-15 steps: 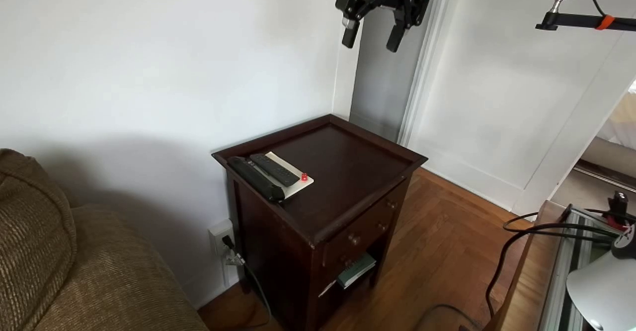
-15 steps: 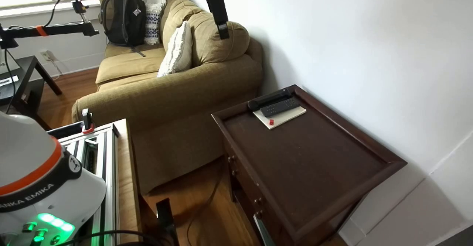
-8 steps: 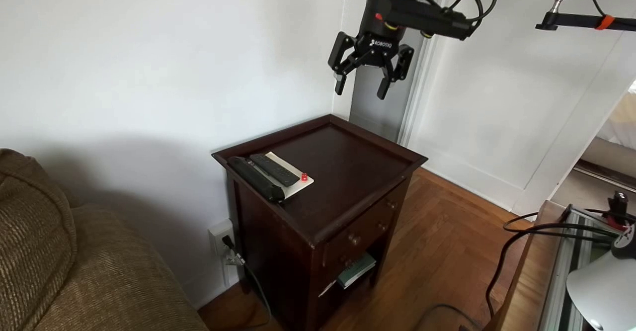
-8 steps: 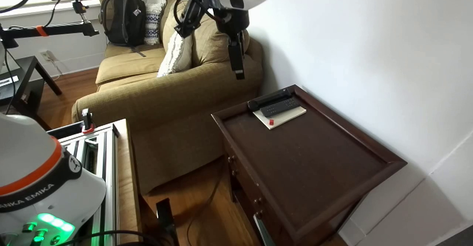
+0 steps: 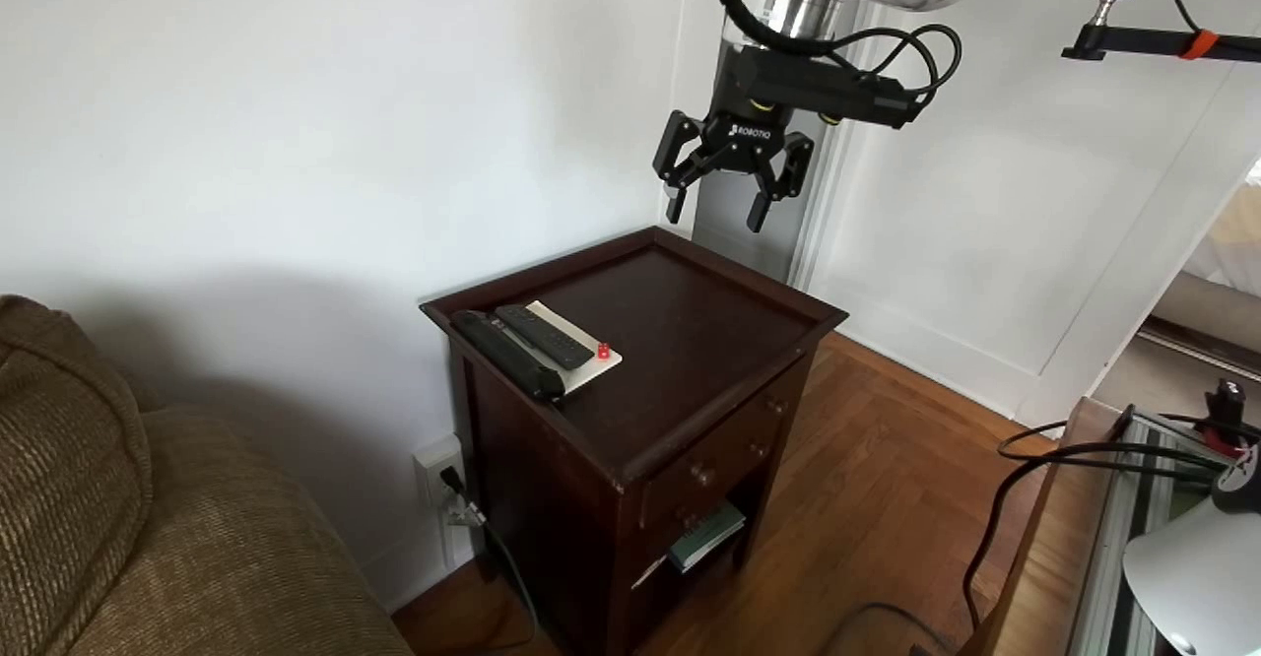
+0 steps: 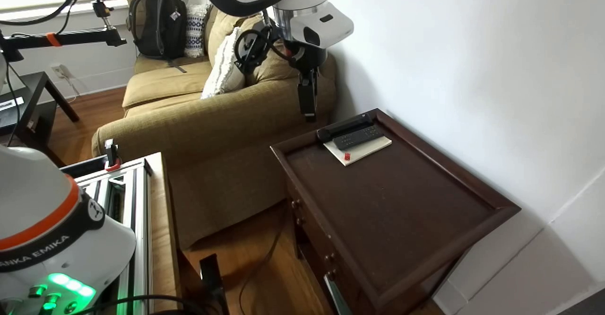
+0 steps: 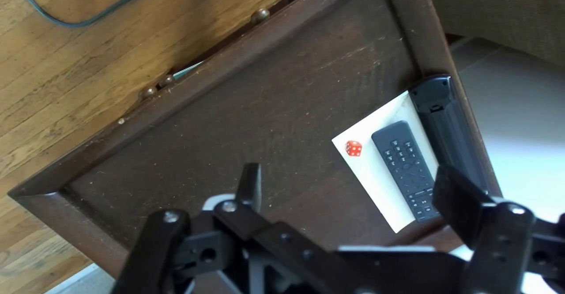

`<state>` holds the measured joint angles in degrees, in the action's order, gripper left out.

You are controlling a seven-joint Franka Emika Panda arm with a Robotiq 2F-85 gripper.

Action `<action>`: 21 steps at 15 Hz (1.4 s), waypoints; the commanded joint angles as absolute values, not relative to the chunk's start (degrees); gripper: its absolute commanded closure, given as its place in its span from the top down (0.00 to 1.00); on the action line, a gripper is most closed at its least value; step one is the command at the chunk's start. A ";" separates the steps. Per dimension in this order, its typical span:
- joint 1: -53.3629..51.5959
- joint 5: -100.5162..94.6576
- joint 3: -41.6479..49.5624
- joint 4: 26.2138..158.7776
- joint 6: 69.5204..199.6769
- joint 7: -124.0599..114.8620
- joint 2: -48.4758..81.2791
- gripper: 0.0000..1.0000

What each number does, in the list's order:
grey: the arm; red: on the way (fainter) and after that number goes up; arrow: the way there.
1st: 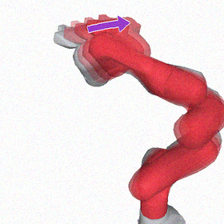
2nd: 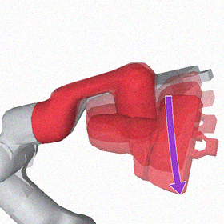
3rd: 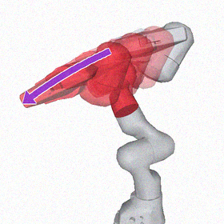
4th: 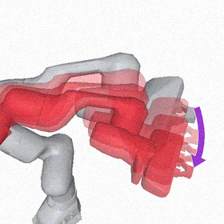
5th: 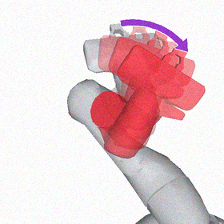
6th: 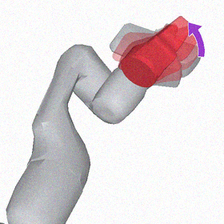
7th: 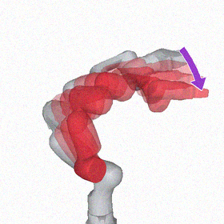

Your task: Move the orange object to the right

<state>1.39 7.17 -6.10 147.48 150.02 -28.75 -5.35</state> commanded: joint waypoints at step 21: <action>-0.83 13.83 -0.20 126.43 150.69 -31.17 25.77 1.00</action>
<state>0.74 11.30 -1.13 132.28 151.13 -30.80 18.99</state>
